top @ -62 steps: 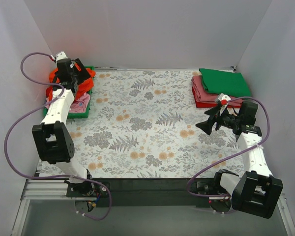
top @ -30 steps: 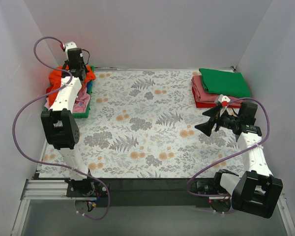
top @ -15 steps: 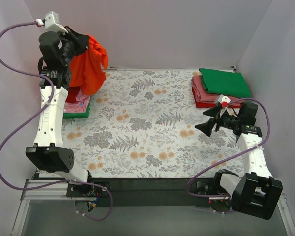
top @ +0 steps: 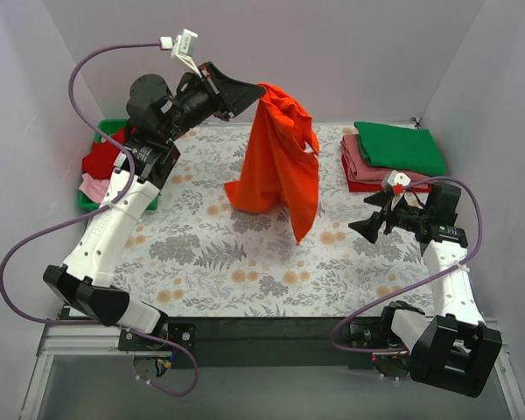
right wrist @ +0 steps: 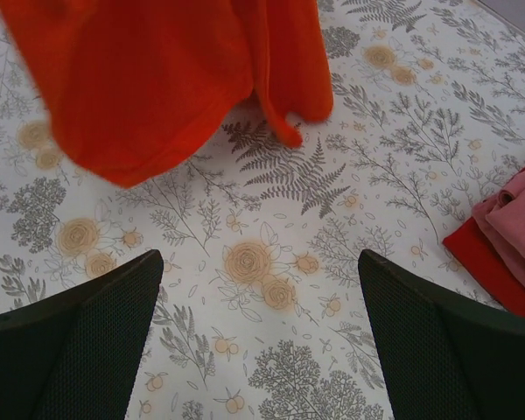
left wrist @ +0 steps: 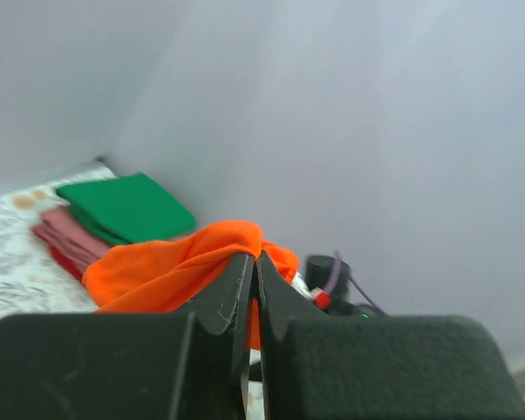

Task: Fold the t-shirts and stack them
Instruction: Move the tshirt to the center of the board

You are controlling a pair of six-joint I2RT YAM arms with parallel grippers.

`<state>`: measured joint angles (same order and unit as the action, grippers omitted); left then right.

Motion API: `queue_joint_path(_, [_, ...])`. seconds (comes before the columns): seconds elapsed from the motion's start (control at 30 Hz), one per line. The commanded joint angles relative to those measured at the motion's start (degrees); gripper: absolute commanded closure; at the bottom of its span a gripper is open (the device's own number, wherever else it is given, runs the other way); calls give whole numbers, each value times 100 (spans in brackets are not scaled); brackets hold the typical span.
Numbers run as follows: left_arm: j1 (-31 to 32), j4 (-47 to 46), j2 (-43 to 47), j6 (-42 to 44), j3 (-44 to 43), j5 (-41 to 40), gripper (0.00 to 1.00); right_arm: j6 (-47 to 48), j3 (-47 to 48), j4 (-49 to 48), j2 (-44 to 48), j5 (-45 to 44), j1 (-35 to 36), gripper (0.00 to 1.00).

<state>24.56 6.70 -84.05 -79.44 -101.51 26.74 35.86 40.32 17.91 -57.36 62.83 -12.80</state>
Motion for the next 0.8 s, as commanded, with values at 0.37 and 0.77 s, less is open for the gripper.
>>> queue_joint_path(0.37, [577, -372, 1900, -29, 2757, -1185, 100, 229, -68, 125, 217, -192, -478, 2])
queue_joint_path(0.77, [-1989, 631, 1964, -688, 6038, -1436, 71, 1283, 275, 1152, -512, -279, 382, 2])
